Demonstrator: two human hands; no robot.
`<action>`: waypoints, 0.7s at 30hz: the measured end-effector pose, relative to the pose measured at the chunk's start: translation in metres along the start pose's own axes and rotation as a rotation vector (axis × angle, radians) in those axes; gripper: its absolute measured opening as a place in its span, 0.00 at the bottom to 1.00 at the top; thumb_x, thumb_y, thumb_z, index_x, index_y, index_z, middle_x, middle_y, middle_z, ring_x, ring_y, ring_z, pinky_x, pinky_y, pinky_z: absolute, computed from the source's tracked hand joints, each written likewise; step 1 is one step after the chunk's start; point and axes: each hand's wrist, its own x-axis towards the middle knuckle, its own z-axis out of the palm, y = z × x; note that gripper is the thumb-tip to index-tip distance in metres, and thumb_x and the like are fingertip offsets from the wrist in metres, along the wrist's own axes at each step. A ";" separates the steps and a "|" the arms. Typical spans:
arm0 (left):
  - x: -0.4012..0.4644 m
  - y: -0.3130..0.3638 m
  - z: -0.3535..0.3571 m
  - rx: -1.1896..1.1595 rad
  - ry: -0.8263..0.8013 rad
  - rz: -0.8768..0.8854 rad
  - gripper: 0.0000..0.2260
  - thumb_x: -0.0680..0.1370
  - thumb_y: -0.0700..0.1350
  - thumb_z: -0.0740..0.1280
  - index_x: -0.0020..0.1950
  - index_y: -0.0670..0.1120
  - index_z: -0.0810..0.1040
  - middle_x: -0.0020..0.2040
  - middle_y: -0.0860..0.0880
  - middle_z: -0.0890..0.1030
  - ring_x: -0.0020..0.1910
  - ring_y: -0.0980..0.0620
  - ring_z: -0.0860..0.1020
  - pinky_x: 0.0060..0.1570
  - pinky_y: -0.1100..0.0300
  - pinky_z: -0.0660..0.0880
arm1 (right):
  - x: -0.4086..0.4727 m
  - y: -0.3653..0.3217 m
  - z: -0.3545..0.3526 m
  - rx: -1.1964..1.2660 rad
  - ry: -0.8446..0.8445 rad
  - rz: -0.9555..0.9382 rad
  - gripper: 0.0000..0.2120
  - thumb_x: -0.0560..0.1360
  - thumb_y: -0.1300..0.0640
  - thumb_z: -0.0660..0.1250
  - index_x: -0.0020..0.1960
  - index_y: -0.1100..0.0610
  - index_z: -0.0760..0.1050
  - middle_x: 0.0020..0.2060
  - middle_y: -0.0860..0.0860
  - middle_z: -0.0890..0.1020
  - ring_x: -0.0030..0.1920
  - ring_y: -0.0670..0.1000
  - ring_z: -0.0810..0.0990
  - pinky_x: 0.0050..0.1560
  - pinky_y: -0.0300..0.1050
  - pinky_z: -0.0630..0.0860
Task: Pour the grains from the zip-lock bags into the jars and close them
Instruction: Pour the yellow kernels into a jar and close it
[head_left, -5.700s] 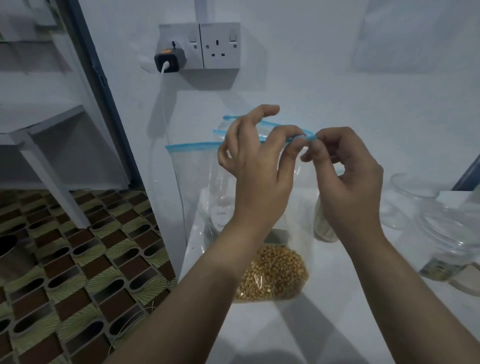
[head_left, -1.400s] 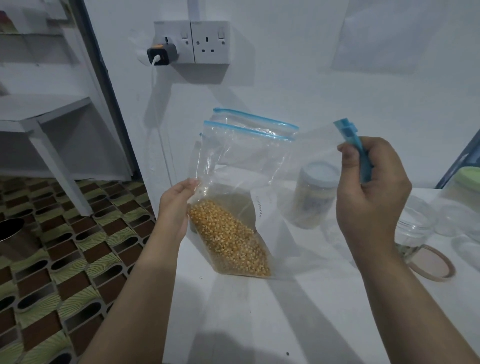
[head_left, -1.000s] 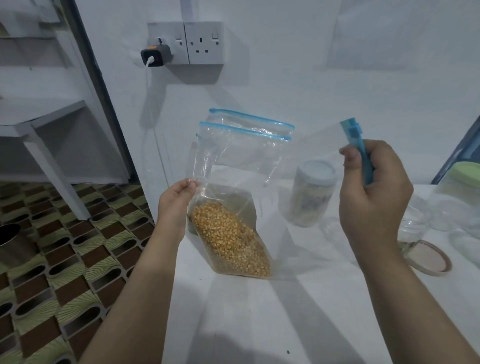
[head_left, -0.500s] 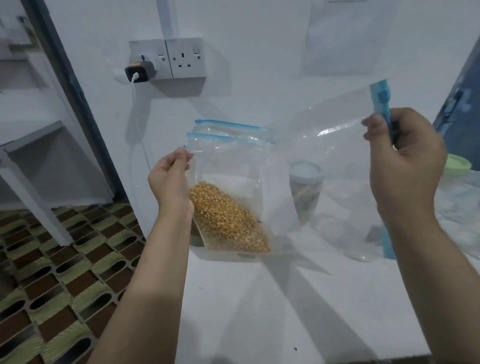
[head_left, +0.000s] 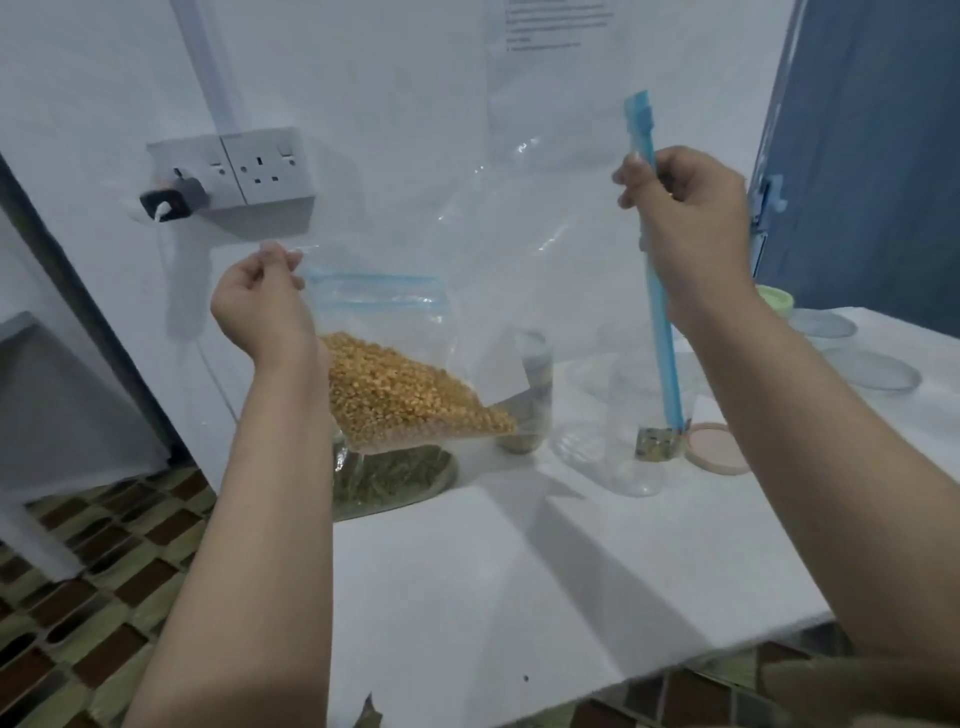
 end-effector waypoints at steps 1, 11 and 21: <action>-0.002 0.002 0.002 0.001 0.019 0.005 0.09 0.79 0.41 0.67 0.38 0.48 0.78 0.31 0.56 0.81 0.29 0.61 0.74 0.39 0.67 0.74 | 0.005 0.000 -0.002 0.012 -0.021 0.004 0.10 0.78 0.48 0.66 0.39 0.47 0.80 0.32 0.42 0.80 0.32 0.39 0.74 0.41 0.44 0.71; -0.032 0.032 0.020 0.025 0.180 0.072 0.12 0.79 0.40 0.67 0.36 0.48 0.77 0.35 0.53 0.81 0.28 0.61 0.73 0.36 0.68 0.73 | 0.044 -0.002 -0.012 0.175 -0.135 -0.010 0.11 0.78 0.47 0.66 0.38 0.47 0.80 0.33 0.44 0.81 0.35 0.45 0.75 0.40 0.45 0.71; -0.031 0.077 0.043 0.072 0.140 0.175 0.12 0.79 0.41 0.68 0.35 0.45 0.80 0.33 0.51 0.81 0.27 0.62 0.74 0.35 0.68 0.73 | 0.061 0.026 -0.016 0.302 -0.196 0.113 0.11 0.81 0.50 0.64 0.42 0.50 0.79 0.34 0.44 0.79 0.32 0.41 0.72 0.39 0.41 0.70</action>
